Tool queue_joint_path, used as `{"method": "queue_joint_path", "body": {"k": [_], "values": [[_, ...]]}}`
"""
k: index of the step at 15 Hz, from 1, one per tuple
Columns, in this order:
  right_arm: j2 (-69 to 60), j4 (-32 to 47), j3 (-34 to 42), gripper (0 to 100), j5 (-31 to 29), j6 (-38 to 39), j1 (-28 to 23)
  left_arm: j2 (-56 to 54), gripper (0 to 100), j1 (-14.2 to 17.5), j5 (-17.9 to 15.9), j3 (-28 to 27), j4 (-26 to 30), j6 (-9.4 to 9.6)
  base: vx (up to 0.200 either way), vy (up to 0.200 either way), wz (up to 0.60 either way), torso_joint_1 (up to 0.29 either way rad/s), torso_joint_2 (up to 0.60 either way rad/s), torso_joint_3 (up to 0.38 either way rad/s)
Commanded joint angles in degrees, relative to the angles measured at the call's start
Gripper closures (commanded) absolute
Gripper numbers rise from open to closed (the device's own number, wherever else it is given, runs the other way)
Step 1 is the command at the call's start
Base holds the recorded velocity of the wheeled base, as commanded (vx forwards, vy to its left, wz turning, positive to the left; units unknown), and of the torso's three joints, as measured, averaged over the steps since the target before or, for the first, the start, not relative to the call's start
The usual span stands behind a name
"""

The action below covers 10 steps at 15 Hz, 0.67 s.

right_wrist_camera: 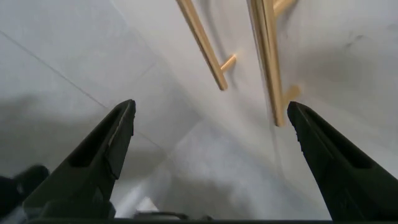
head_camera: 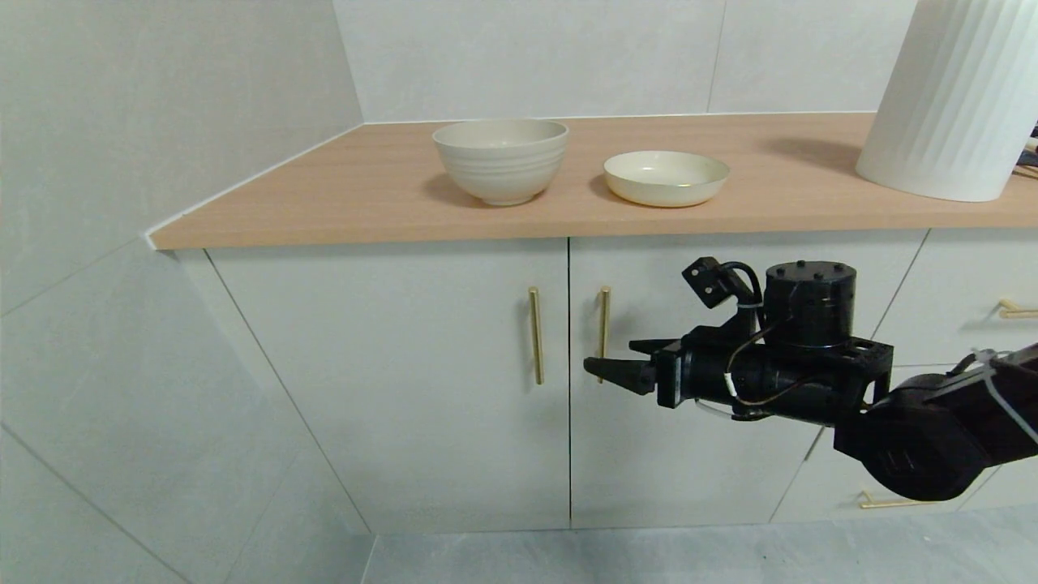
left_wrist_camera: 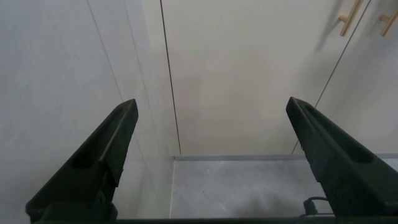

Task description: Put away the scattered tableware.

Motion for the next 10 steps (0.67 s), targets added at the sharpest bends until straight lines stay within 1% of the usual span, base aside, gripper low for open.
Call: {"method": "queue_joint_path", "body": {"k": [1,4,7,10], "values": [[3.28,-1.30,-0.26,0,0.01,0.93,0.16,0.09,0,0.01,0.01,0.02,-0.01,-0.03,0.000,0.000,0.00,0.000,0.00,0.000],[5.56,-2.53,-2.64,0,-0.61,2.52,0.16,0.09,0,0.09,0.01,0.02,-0.01,-0.03,0.000,0.000,0.00,0.000,0.00,0.000],[7.58,-7.10,-2.81,0,-1.05,3.75,0.08,0.09,0,0.01,0.01,0.02,-0.01,-0.03,0.000,0.000,0.00,0.000,0.00,0.000],[8.20,-7.80,-3.78,0,-1.40,5.15,0.16,0.00,0,0.01,0.01,0.02,-0.01,-0.03,0.000,0.000,0.00,0.000,0.00,0.000]]}}
